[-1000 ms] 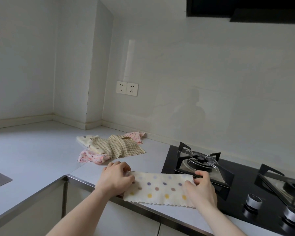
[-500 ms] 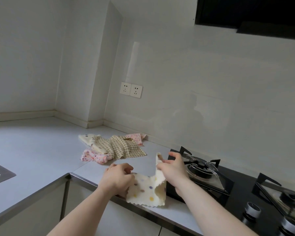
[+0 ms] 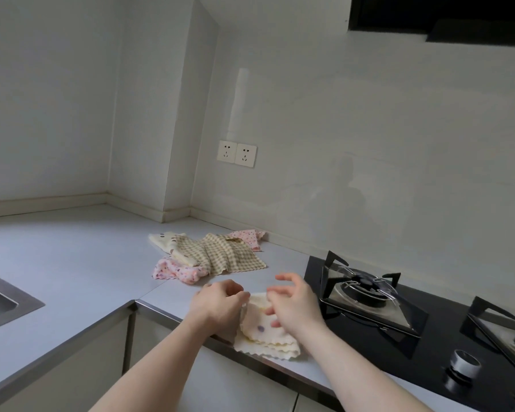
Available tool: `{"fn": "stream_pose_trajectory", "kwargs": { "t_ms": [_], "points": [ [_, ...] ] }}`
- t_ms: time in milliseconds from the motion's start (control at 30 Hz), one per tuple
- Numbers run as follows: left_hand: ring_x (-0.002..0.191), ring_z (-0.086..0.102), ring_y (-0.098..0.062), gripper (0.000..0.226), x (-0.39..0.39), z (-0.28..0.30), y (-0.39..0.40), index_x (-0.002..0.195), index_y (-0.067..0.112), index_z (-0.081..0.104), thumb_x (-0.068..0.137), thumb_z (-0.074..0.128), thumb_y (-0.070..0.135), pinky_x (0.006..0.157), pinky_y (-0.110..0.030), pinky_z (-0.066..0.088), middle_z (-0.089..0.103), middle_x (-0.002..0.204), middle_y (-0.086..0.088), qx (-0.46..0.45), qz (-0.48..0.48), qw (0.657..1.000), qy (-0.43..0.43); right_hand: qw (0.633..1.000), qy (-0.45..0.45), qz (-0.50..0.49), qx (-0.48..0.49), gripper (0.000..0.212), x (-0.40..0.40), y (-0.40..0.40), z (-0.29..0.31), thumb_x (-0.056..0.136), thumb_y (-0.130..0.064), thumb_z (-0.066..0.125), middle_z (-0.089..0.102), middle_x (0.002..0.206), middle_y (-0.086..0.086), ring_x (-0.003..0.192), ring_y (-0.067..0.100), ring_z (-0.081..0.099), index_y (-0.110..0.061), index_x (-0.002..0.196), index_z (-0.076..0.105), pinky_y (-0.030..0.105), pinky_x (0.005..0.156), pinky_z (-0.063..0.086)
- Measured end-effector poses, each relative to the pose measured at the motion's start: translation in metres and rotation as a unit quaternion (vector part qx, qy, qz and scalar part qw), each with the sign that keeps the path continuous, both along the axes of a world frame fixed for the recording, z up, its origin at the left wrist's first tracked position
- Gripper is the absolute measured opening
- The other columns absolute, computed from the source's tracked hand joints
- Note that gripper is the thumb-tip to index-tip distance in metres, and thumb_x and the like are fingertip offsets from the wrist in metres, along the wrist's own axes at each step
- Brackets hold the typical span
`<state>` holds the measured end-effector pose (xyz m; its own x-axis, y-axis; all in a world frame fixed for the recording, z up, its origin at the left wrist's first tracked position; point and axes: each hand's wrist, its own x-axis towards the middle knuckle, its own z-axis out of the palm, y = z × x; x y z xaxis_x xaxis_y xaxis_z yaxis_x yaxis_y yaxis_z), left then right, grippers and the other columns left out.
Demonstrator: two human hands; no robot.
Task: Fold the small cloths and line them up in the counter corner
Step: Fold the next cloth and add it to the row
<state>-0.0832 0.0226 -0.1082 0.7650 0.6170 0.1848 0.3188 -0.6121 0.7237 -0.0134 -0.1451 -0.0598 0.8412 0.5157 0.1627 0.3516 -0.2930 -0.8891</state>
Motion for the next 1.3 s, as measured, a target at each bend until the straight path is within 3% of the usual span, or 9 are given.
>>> {"fn": "stream_pose_trajectory", "kwargs": {
  "t_ms": [167, 333, 433, 533, 633, 733, 933, 1133, 1300],
  "points": [
    [0.133, 0.042, -0.019, 0.053, 0.001, 0.001, -0.005, 0.132, 0.038, 0.061, 0.082, 0.055, 0.055, 0.11, -0.037, 0.034, 0.061, 0.134, 0.01, 0.063, -0.01, 0.996, 0.059, 0.988, -0.105, -0.088, -0.074, 0.028, 0.025, -0.022, -0.005, 0.094, -0.026, 0.065, 0.068, 0.113, -0.009, 0.083, 0.001, 0.062, -0.028, 0.12, 0.055, 0.016, 0.06, 0.043],
    [0.136, 0.037, -0.02, 0.058, 0.002, 0.002, -0.007, 0.137, 0.039, 0.057, 0.08, 0.055, 0.049, 0.112, -0.039, 0.028, 0.05, 0.144, 0.009, 0.086, -0.022, 0.992, 0.09, 0.985, -0.057, -0.058, -0.155, 0.052, 0.039, -0.027, -0.022, 0.096, -0.057, 0.058, 0.067, 0.125, -0.009, 0.1, 0.009, 0.062, -0.025, 0.137, 0.053, 0.023, 0.073, 0.048],
    [0.136, 0.036, -0.02, 0.063, 0.002, 0.003, -0.008, 0.137, 0.038, 0.057, 0.076, 0.052, 0.055, 0.112, -0.04, 0.028, 0.048, 0.145, 0.008, 0.093, -0.026, 0.99, 0.106, 0.983, -0.048, -0.069, -0.164, 0.05, 0.047, -0.02, -0.022, 0.094, -0.06, 0.055, 0.067, 0.126, -0.009, 0.107, 0.013, 0.061, -0.025, 0.13, 0.062, 0.032, 0.094, 0.049],
    [0.134, 0.038, -0.02, 0.063, 0.0, 0.005, -0.008, 0.133, 0.039, 0.059, 0.072, 0.053, 0.057, 0.111, -0.04, 0.029, 0.05, 0.142, 0.009, 0.087, -0.029, 0.99, 0.108, 0.984, -0.039, -0.066, -0.163, 0.05, 0.05, -0.018, -0.024, 0.089, -0.061, 0.06, 0.069, 0.121, -0.011, 0.111, 0.014, 0.063, -0.029, 0.126, 0.068, 0.033, 0.094, 0.051],
    [0.126, 0.043, -0.019, 0.052, -0.001, 0.009, -0.009, 0.116, 0.04, 0.062, 0.067, 0.055, 0.056, 0.105, -0.038, 0.033, 0.057, 0.125, 0.011, 0.072, -0.035, 0.991, 0.105, 0.986, -0.043, -0.045, -0.158, 0.034, 0.042, -0.022, -0.027, 0.087, -0.055, 0.065, 0.069, 0.09, -0.024, 0.081, -0.001, 0.067, -0.036, 0.115, 0.069, 0.026, 0.074, 0.05],
    [0.109, 0.053, -0.015, 0.041, -0.005, 0.011, -0.01, 0.101, 0.037, 0.061, 0.062, 0.064, 0.05, 0.099, -0.033, 0.041, 0.062, 0.104, 0.017, 0.02, -0.027, 0.997, 0.068, 0.988, -0.058, -0.042, -0.139, 0.029, 0.038, -0.025, -0.032, 0.083, -0.049, 0.069, 0.071, 0.09, -0.026, 0.063, -0.005, 0.069, -0.039, 0.11, 0.07, 0.024, 0.068, 0.049],
    [0.083, 0.072, -0.008, 0.052, -0.011, 0.01, -0.007, 0.097, 0.033, 0.069, 0.047, 0.083, 0.043, 0.084, -0.028, 0.057, 0.075, 0.086, 0.013, -0.108, -0.046, 0.993, -0.023, 0.999, -0.003, 0.009, -0.049, 0.036, 0.049, -0.03, -0.034, 0.07, -0.036, 0.08, 0.076, 0.098, -0.017, 0.091, 0.002, 0.072, -0.041, 0.106, 0.076, 0.037, 0.089, 0.06],
    [0.062, 0.064, 0.003, 0.031, -0.013, 0.012, -0.005, 0.103, 0.022, 0.075, 0.076, 0.087, 0.013, 0.066, -0.009, 0.047, 0.07, 0.072, 0.009, -0.115, -0.07, 0.988, -0.072, 0.998, 0.009, 0.061, -0.025, 0.025, 0.056, -0.037, -0.033, 0.085, -0.009, 0.078, 0.077, 0.097, -0.007, 0.09, 0.009, 0.071, -0.031, 0.097, 0.078, 0.017, 0.073, 0.052],
    [0.059, 0.058, 0.001, 0.019, -0.01, 0.01, -0.004, 0.095, 0.026, 0.078, 0.079, 0.086, 0.032, 0.058, -0.008, 0.042, 0.066, 0.069, 0.009, -0.097, -0.06, 0.991, -0.074, 0.998, 0.029, 0.062, 0.009, 0.019, 0.058, -0.036, -0.033, 0.087, -0.013, 0.078, 0.079, 0.095, -0.008, 0.092, 0.009, 0.073, -0.027, 0.099, 0.078, 0.024, 0.079, 0.055]
  ]
}}
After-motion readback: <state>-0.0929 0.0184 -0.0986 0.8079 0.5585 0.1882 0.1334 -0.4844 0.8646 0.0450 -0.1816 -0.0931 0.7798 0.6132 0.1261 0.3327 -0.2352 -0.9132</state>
